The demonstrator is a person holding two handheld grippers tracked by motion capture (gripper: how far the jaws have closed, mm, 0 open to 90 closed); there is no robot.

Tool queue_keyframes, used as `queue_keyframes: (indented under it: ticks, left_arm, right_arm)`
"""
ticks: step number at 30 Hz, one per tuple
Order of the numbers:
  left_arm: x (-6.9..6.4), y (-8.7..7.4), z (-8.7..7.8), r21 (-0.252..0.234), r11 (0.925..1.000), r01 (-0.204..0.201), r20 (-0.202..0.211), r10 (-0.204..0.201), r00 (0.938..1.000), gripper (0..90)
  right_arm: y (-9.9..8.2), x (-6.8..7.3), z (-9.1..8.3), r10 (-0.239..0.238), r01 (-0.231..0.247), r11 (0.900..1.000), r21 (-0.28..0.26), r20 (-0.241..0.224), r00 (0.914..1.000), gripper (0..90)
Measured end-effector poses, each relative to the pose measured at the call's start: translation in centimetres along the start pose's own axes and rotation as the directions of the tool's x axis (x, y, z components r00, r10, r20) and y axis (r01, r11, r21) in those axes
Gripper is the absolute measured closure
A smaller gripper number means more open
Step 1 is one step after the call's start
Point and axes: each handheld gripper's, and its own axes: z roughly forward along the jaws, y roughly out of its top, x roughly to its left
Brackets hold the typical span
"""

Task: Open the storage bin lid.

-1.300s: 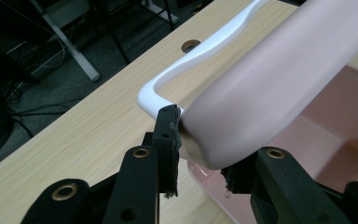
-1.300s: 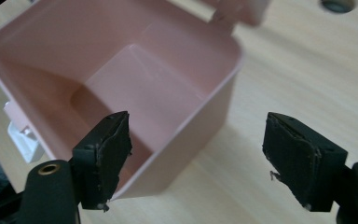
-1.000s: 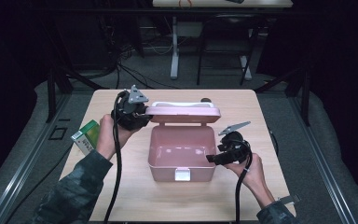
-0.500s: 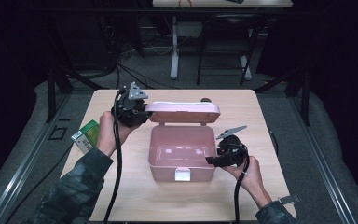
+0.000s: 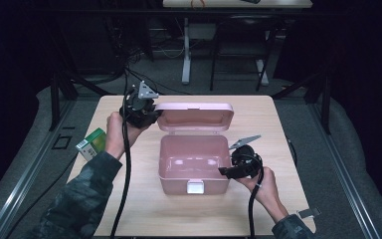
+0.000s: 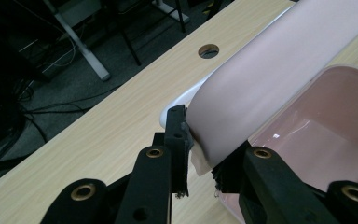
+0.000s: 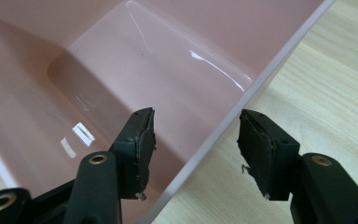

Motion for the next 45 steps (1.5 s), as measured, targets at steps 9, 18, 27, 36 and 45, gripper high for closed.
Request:
queue_keyframes:
  ticks: [9,18,27,36,45]
  left_arm:
    - [0.6,0.5,0.6,0.009,1.0000,0.002,0.003,-0.002,1.0000,78.2]
    - [1.2,1.0,1.3,0.017,0.9998,0.004,0.003,-0.004,1.0000,77.6]
    - [1.7,1.4,2.0,0.030,0.9995,0.002,-0.002,-0.002,1.0000,77.0]
    - [2.1,1.5,2.8,0.028,0.9995,0.014,-0.013,-0.013,0.9998,76.4]
    - [2.7,1.8,3.6,0.041,0.9987,0.030,-0.008,-0.030,0.9995,76.2]
  right_arm:
    - [0.0,0.1,0.3,0.013,-0.013,0.9999,0.005,0.001,0.9999,43.0]
    - [0.0,0.2,0.5,0.018,-0.018,0.9998,0.013,0.003,0.9998,39.5]
    - [0.0,0.3,0.5,0.016,-0.016,0.9998,0.014,0.006,0.9999,39.4]
    - [0.0,0.3,0.5,0.014,-0.014,0.9998,0.013,0.005,0.9999,39.1]
    - [0.0,0.4,0.5,0.018,-0.018,0.9998,0.013,0.004,0.9998,39.1]
